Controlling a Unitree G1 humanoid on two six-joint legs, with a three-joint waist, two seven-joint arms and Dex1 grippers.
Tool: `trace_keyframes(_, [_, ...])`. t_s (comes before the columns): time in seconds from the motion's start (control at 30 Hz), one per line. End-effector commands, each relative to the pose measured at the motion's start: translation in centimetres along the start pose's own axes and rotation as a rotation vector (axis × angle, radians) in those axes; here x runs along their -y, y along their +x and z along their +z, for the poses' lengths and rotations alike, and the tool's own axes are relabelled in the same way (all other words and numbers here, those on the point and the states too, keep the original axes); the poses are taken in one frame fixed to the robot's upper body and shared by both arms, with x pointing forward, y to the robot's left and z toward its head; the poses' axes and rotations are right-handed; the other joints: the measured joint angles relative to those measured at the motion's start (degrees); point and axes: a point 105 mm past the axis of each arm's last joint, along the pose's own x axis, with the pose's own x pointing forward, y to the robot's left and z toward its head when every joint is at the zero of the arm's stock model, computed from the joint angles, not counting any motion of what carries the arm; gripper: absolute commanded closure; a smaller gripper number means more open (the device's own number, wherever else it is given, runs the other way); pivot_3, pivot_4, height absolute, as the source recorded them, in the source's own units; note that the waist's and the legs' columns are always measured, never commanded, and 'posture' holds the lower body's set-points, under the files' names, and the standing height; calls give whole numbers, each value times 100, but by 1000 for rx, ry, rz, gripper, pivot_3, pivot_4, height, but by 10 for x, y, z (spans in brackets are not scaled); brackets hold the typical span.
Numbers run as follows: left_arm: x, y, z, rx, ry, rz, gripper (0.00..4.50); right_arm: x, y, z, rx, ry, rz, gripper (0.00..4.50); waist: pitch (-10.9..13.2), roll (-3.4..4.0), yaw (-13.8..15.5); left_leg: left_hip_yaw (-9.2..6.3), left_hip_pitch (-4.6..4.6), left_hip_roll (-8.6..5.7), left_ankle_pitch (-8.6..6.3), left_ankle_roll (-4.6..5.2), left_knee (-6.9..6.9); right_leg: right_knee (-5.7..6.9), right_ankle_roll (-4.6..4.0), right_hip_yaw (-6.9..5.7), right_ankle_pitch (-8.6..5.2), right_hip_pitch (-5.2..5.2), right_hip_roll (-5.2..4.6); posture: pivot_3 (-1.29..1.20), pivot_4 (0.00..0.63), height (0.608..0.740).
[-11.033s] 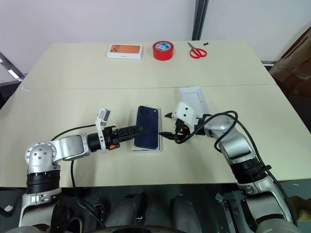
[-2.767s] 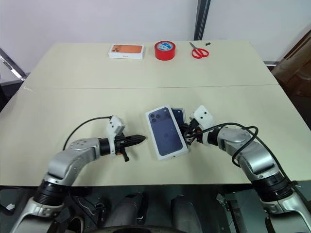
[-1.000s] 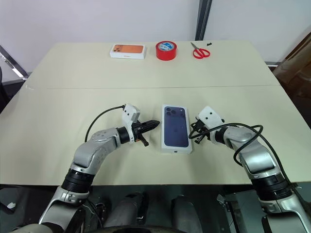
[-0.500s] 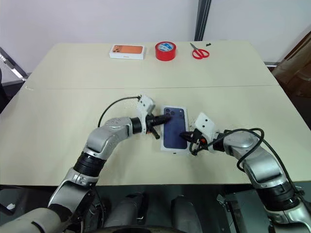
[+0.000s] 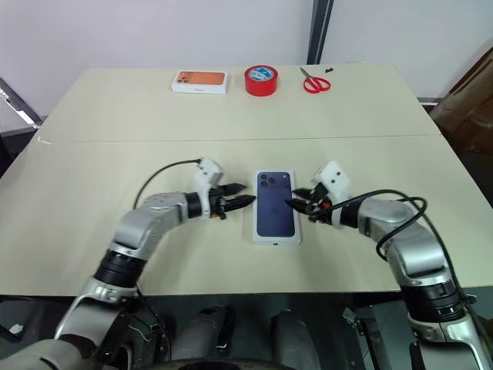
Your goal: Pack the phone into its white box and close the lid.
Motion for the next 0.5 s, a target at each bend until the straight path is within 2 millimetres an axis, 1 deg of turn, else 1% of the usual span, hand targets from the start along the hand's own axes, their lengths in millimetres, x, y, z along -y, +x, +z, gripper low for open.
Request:
trace_keyframes(0.03, [-8,-32,29,98,59,-26,106,6,-10,19,82,-31,-8,1171,0,1,2,0,-1,0,0,0,0,-1,0,0,0,1,0,0,150,734])
trace_keyframes(0.07, [-12,-40,31,101,69,-24,0,7,-12,19,82,-48,-14,587,0,1,2,1,0,-1,0,0,0,-1,0,1,0,1,-2,0,150,734])
trace_keyframes(0.1, [-17,-48,31,101,78,-3,0,7,-13,19,79,-54,-14,117,1,1,2,1,-1,-1,0,0,0,-1,0,0,0,2,-2,0,150,734])
trace_keyframes(0.13, [-22,-57,30,81,87,12,0,7,-16,18,81,-59,-15,44,0,3,7,1,0,-1,-1,1,0,-1,0,1,0,1,-3,0,150,734])
trace_keyframes(0.2, [-30,-79,25,56,84,36,0,8,-24,17,89,-35,-15,44,1,2,11,1,0,-1,-1,1,-1,-2,0,0,0,2,-3,0,150,734])
trace_keyframes(0.27, [-34,-94,19,42,84,60,0,8,-32,12,74,-37,-17,44,2,4,16,1,0,-1,-1,2,-3,-2,0,1,0,1,-4,0,150,734])
trace_keyframes(0.37, [-37,-114,7,11,66,100,0,6,-42,8,63,-32,-18,44,2,5,23,1,0,-1,-3,4,-3,-3,-1,2,0,2,-6,0,150,734])
trace_keyframes(0.43, [-38,-120,4,5,59,117,0,6,-46,5,51,-43,-19,44,3,5,30,1,0,0,-4,6,-3,-3,-1,1,0,4,-8,0,150,734])
trace_keyframes(0.5, [-40,-132,-4,-14,58,154,0,6,-53,-2,26,-32,-26,44,3,5,32,1,0,0,-5,7,-3,-3,-2,0,0,5,-8,0,150,734])
